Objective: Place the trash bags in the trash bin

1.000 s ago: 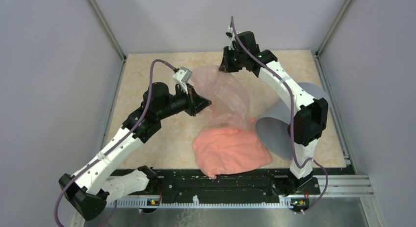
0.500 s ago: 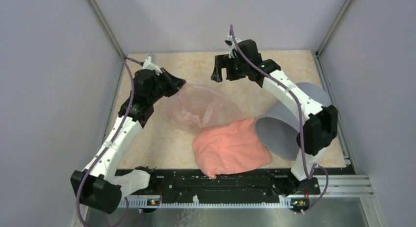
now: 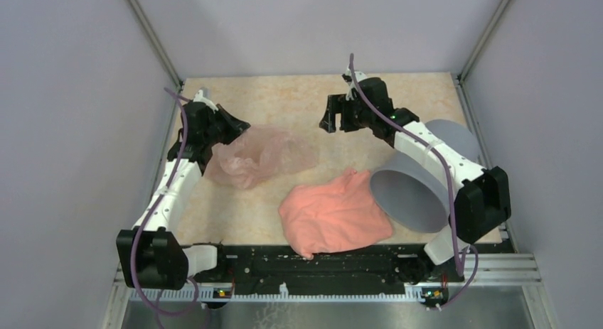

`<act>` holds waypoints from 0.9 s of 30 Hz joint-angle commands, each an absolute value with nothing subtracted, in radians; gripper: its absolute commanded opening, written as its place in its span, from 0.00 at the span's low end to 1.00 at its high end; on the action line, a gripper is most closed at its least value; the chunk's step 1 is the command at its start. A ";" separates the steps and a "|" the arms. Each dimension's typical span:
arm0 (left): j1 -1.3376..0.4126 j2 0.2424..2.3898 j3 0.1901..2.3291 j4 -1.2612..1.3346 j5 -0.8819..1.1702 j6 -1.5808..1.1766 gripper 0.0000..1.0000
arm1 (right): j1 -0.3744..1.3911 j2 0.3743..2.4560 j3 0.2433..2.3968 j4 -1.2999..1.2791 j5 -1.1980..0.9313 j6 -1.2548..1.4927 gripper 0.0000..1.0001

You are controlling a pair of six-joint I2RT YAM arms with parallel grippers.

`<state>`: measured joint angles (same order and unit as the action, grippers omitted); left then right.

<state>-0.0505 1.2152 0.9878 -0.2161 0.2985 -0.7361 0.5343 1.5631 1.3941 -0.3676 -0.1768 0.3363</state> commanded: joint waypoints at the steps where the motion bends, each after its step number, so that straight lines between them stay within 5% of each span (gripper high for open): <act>1: -0.017 1.233 0.968 -0.157 0.340 -0.715 0.00 | 0.567 1.595 1.355 -0.273 -0.137 0.367 0.77; 27: -0.006 1.256 0.930 -0.119 0.439 -0.710 0.00 | 0.725 1.936 1.306 0.033 0.056 0.486 0.56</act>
